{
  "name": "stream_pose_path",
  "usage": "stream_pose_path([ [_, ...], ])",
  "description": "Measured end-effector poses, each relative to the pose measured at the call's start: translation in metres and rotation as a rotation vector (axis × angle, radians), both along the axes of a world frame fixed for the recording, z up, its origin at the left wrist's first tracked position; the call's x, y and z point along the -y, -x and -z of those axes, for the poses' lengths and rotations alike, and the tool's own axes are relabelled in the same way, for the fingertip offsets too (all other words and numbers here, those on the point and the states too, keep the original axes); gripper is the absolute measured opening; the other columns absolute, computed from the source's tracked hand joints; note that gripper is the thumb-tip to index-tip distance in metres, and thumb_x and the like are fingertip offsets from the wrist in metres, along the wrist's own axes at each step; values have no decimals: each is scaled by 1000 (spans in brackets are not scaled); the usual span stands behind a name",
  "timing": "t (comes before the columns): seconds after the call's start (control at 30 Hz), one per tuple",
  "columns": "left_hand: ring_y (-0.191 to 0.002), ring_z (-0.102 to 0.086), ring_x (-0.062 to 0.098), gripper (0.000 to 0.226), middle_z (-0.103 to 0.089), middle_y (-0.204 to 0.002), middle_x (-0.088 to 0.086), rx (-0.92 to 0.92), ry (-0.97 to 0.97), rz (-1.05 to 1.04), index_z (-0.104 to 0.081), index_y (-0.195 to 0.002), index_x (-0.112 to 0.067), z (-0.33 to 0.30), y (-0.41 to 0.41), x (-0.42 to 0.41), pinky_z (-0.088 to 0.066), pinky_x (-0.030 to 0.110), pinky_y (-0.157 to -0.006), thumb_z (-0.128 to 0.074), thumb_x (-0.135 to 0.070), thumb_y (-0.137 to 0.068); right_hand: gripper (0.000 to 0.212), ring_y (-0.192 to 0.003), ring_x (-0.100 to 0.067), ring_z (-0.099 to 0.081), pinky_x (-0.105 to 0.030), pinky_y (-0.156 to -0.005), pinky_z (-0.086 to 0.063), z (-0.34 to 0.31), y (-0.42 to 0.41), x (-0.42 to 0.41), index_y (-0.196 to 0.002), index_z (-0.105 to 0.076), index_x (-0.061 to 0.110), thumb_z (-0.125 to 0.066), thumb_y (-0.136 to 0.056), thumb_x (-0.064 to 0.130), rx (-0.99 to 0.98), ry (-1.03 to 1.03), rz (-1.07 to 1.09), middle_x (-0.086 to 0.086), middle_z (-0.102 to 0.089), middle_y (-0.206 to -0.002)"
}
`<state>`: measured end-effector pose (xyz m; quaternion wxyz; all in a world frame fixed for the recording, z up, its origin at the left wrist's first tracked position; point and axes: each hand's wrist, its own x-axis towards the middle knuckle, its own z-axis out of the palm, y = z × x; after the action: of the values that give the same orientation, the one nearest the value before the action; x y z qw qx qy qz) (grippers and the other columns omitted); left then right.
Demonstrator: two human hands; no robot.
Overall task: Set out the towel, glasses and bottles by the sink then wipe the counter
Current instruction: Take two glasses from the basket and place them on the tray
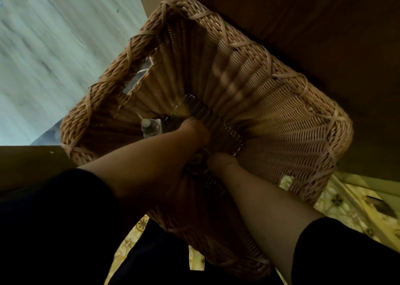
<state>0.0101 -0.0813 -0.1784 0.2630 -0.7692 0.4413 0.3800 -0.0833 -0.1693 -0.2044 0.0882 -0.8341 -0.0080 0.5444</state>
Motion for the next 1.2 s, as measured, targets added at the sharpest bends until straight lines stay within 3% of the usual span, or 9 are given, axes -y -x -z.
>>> stream_pose_path([
  [0.17, -147, -23, 35, 49, -37, -157, 10, 55, -35, 104, -42, -150, -15, 36, 15, 0, -12, 62, -117, -45, -26, -102, 38, -135, -30, -51, -39, -106, -42, 13, 3, -3, -140, -56, 9, -43, -105, 21, 41, 10, 101, -13, -53, -147],
  [0.4, -133, -49, 32, 38, -55, -143, 13, -37, 20, -173, -54, -137, -7, 9, 8, 2, -41, 51, -108, -40, -21, -104, 38, -135, -31, -50, -42, -106, -43, -10, -14, -3, -141, -55, 9, -45, -104, 14, 29, -11, 174, -13, -52, -148],
  [0.57, -137, -45, 33, 42, -49, -148, 17, -92, 81, -436, -48, -143, -5, -52, -14, 1, -37, 48, -112, -36, -23, -106, 42, -135, -34, -49, -45, -104, -43, -66, -41, 0, -144, -51, 11, -51, -102, 15, 87, -11, 85, -14, -49, -149],
  [0.67, -126, -55, 33, 40, -58, -138, 15, -98, 135, -467, -55, -136, -5, -95, -21, -7, -45, 40, -104, -44, -27, -104, 41, -131, -34, -52, -42, -100, -45, -113, -53, 8, -139, -54, 4, -56, -99, 13, 127, -9, -13, -17, -53, -144],
  [0.77, -115, -61, 27, 35, -63, -128, 10, -86, 211, -687, -59, -133, -11, -143, -24, -18, -49, 31, -92, -54, -24, -101, 33, -115, -33, -62, -35, -85, -46, -162, -65, 18, -129, -62, 4, -59, -98, 15, 200, -52, -62, -16, -63, -127],
  [0.9, -101, -64, 26, 32, -68, -111, 9, 48, 356, -799, -65, -122, -11, -205, -18, -37, -53, 36, -88, -57, -30, -98, 28, -105, -28, -64, -38, -92, -53, -227, -82, 25, -121, -68, 9, -64, -96, 19, 267, -117, -101, -10, -66, -117],
  [1.0, -84, -62, 22, 26, -67, -94, 6, 172, 426, -929, -70, -110, -12, -244, -8, -54, -48, 31, -70, -57, -31, -97, 21, -105, -28, -64, -42, -94, -54, -270, -92, 22, -113, -73, 15, -66, -93, 14, 350, -201, -179, -8, -69, -114],
  [1.1, -78, -62, 18, 21, -66, -86, 1, 288, 561, -1130, -72, -101, -14, -277, 9, -77, -44, 28, -65, -59, -29, -95, 15, -97, -20, -62, -34, -81, -54, -309, -95, 15, -95, -75, 26, -70, -90, 12, 433, -287, -242, 3, -68, -101],
  [1.2, -84, -62, 18, 23, -71, -96, 4, 382, 653, -1291, -74, -106, -14, -305, 32, -105, -44, 28, -71, -59, -29, -95, 16, -83, -10, -61, -21, -59, -46, -346, -95, 5, -85, -74, 30, -75, -85, 14, 504, -357, -257, 12, -65, -85],
])
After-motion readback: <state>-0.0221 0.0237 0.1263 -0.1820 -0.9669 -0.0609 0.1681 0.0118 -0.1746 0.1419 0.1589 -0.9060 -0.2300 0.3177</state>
